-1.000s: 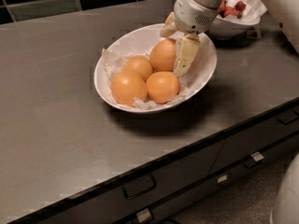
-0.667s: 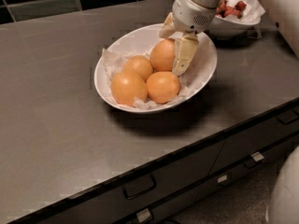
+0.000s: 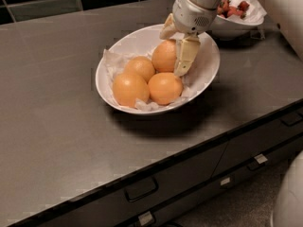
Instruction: Pick orange from white bowl
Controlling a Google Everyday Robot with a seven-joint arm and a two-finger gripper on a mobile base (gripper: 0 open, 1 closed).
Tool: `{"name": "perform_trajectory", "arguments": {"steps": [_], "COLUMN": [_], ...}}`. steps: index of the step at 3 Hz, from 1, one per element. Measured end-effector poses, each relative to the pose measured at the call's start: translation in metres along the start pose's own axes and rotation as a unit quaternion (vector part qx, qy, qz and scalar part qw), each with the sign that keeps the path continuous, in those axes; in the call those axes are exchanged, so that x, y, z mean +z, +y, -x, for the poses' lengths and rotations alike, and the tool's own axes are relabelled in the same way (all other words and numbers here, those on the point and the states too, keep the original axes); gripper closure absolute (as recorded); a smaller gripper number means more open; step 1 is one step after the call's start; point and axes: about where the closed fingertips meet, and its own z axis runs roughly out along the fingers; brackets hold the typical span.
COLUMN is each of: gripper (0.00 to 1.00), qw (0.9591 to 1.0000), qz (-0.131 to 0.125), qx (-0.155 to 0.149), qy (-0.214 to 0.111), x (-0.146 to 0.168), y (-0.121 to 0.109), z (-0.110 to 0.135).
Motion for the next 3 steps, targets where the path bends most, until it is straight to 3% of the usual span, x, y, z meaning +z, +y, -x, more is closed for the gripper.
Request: {"name": "perform_trajectory", "arguments": {"steps": [2,3], "gripper": [0.26,0.33], "qw": [0.9998,0.9996], "qz": [-0.002,-0.001], "qx": [-0.018,-0.025], "qy": [0.008,0.011], "x": [0.002,0.0042], "y": [0.0058,0.0092], "z": [-0.0029,-0.0053]}}
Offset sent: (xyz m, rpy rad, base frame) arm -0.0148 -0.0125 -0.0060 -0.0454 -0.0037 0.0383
